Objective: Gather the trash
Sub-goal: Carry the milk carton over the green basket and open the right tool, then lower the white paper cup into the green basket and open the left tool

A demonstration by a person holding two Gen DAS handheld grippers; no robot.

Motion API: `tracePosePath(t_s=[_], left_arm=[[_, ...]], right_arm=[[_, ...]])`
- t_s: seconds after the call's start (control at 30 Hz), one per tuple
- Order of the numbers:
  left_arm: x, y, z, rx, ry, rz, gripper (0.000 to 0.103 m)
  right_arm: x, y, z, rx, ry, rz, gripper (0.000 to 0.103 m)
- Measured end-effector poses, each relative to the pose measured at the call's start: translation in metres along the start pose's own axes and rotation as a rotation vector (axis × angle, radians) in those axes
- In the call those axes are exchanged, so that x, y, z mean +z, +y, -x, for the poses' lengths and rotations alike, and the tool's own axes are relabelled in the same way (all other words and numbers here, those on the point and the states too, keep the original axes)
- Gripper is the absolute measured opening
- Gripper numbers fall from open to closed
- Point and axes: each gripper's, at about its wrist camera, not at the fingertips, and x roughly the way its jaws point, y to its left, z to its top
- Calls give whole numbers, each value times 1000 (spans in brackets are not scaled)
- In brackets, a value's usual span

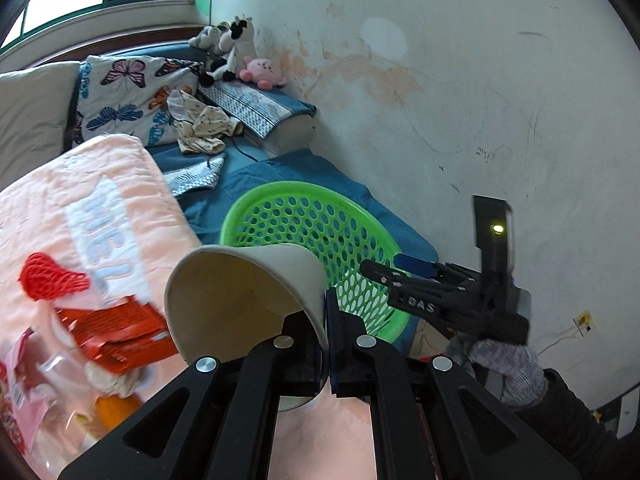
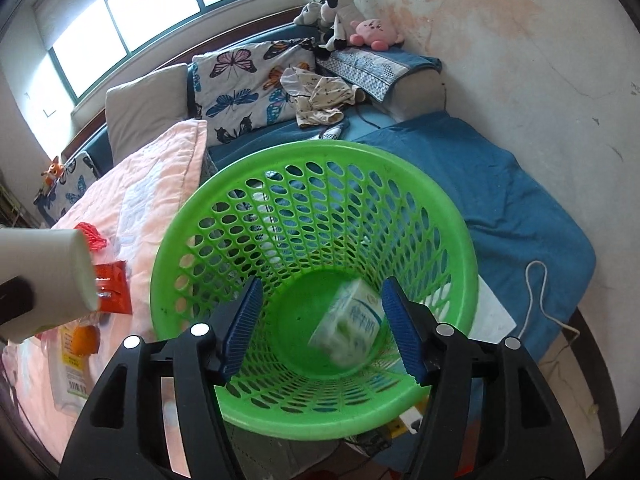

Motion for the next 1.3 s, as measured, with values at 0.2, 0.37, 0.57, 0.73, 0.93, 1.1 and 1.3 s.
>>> tracePosePath(t_s=[0.2, 0.37, 0.57, 0.73, 0.93, 1.1, 1.3], left_arm=[[10, -8, -35, -12, 46, -1, 3], [11, -13, -54, -15, 81, -1, 3], [8, -15, -66, -19, 115, -2, 9], [3, -13, -65, -19, 114, 5, 43], [2, -8, -56, -20, 100, 11, 44], [-4, -3, -38, -6, 76, 19, 44], [-20, 7, 4, 63, 12, 26, 46]], right_arm=[[-8, -4, 18, -2, -33, 4, 70], [-15, -7, 28, -5, -52, 11, 74], [-23, -5, 30, -14, -52, 18, 75], [-27, -4, 31, -17, -51, 22, 75], [-32, -1, 37, -29, -64, 22, 75], [-35, 2, 47, -28, -78, 24, 75], [-41, 17, 60, -5, -102, 45, 79]])
